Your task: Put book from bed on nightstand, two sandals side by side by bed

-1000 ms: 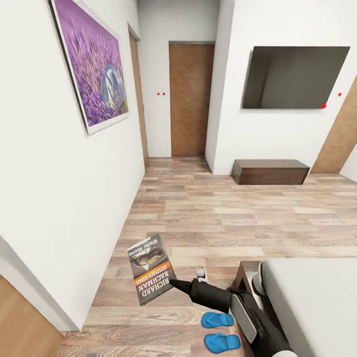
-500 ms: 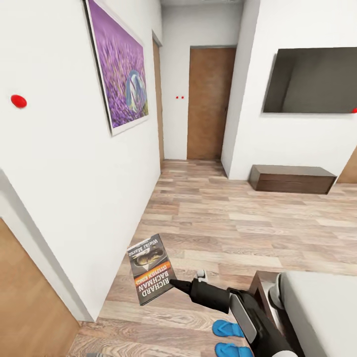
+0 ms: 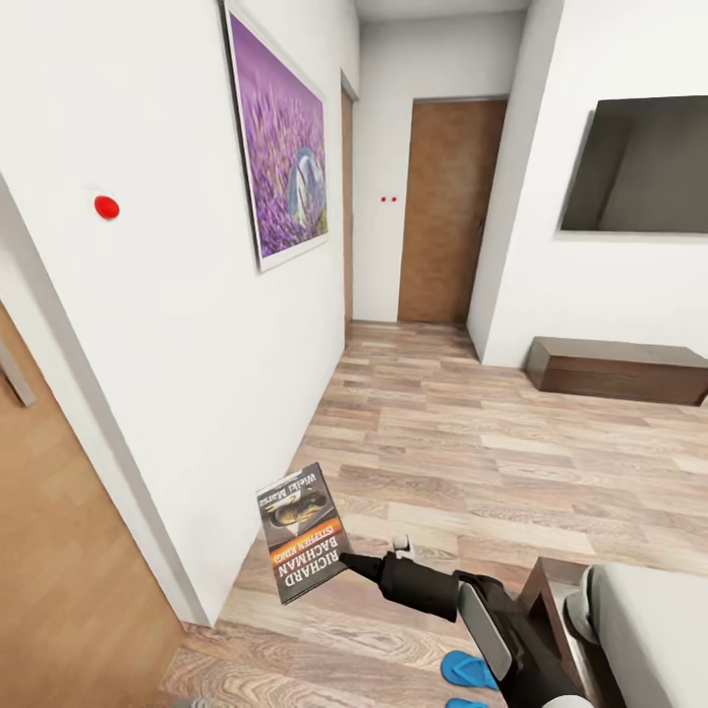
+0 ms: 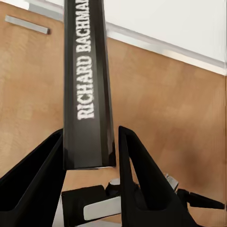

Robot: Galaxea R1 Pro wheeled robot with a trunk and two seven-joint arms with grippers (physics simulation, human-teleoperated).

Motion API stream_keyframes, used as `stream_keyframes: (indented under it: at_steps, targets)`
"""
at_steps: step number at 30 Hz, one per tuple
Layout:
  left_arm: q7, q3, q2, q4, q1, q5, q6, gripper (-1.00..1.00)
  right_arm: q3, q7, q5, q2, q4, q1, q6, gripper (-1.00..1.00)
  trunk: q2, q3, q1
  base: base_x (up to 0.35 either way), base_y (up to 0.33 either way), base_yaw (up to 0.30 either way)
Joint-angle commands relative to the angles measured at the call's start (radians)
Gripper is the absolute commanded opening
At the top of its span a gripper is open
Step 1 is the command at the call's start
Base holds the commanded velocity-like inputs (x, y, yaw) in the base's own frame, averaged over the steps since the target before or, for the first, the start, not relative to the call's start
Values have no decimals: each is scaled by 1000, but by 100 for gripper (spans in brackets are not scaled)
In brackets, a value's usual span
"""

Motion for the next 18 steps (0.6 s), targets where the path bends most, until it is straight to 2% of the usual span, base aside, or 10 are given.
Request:
stream_keyframes:
  at_steps: [1,2,3,4,7,9,10,11,14,18]
  targets:
    - [-2,8,0,0,0,-11,-2,100,0,0,-6,-7,1,-1,7,-100,-1,-1,0,0,0,54]
    - [-2,8,-4,0,-1,-11,-2,100,-2,0,-5,-32,5,-1,7,-100,-1,-1,0,0,0,35]
    - [-2,8,-13,-1,0,-11,-3,100,-2,0,-4,-71,17,-1,7,-100,-1,-1,0,0,0,22]
    - [-1,8,-18,-1,0,-11,-3,100,-2,0,-4,-93,28,-1,7,-100,-1,0,0,0,0,18]
    - [-1,8,-40,-1,0,-13,-3,100,-2,3,-5,-215,109,-1,5,-100,-1,0,0,0,0,8]
    - [-1,8,-44,-2,0,-13,-3,100,-3,3,-4,-256,139,-1,-23,-100,-1,0,0,0,0,3]
    - [-1,8,-46,-2,-1,-14,-3,100,-3,3,-4,-278,160,-1,-66,-100,-1,0,0,0,0,2]
    - [-1,8,-47,-2,0,-14,-3,100,-3,4,-4,-289,173,-1,-92,-100,-1,0,0,0,0,1]
    - [-1,8,-49,-5,-1,-14,-4,100,-2,9,-4,-350,297,-1,-261,-100,-1,0,0,0,0,0]
    - [-1,7,-49,-8,-1,-14,-5,100,-1,11,-4,-375,421,-1,-346,-100,-1,0,0,0,0,0]
